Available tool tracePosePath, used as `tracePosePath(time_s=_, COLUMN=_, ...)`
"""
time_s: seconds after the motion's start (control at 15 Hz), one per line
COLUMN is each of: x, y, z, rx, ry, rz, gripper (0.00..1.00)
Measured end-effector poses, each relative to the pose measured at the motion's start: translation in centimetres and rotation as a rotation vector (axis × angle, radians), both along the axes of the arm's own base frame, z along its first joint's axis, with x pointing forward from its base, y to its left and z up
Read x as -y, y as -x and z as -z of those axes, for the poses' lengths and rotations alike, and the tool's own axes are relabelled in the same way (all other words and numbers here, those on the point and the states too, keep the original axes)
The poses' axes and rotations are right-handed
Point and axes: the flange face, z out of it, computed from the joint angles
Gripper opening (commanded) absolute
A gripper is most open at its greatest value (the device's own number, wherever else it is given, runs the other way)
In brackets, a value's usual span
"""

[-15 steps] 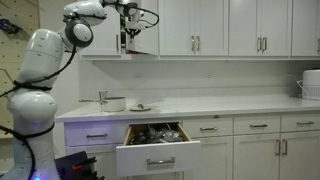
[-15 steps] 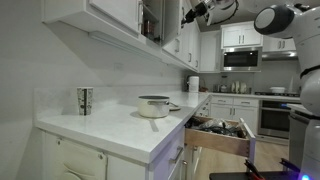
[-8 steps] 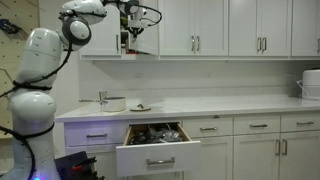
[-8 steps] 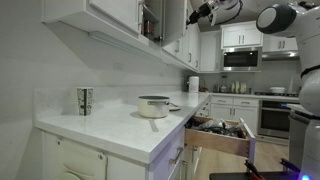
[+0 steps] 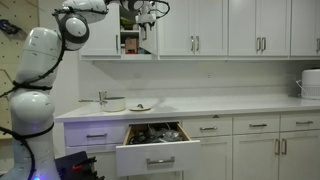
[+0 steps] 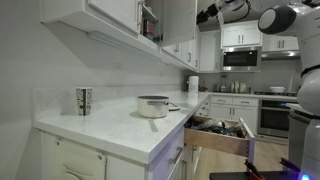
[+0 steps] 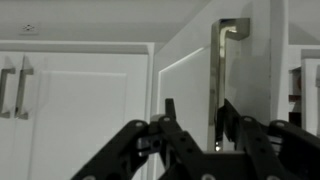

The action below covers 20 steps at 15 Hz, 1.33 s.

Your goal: Open the second upper cabinet door from the left

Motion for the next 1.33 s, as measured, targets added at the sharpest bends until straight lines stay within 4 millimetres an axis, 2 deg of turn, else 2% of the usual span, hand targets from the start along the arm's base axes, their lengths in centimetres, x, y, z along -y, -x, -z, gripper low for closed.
tracePosePath(time_s=0.13, x=1.1, y=-0.3, z=-1.0, rx=0.074, ry=-0.024, rz=0.075, gripper=0.94)
tracePosePath(time_s=0.27, x=2.3, y=-0.7, z=-1.5, rx=0.14, ry=-0.042, rz=0.151, gripper=1.0)
tracePosePath(time_s=0.53, x=2.3, y=-1.1, z=-1.0, rx=0.159, ry=-0.061, rz=0.184, gripper=1.0)
tracePosePath(time_s=1.13, x=1.4, y=0.4, z=-1.1, rx=0.153, ry=-0.062, rz=0.233, gripper=1.0)
tracePosePath(time_s=1.33, x=1.9, y=0.7, z=-0.7, rx=0.156, ry=-0.099, rz=0.27, gripper=1.0)
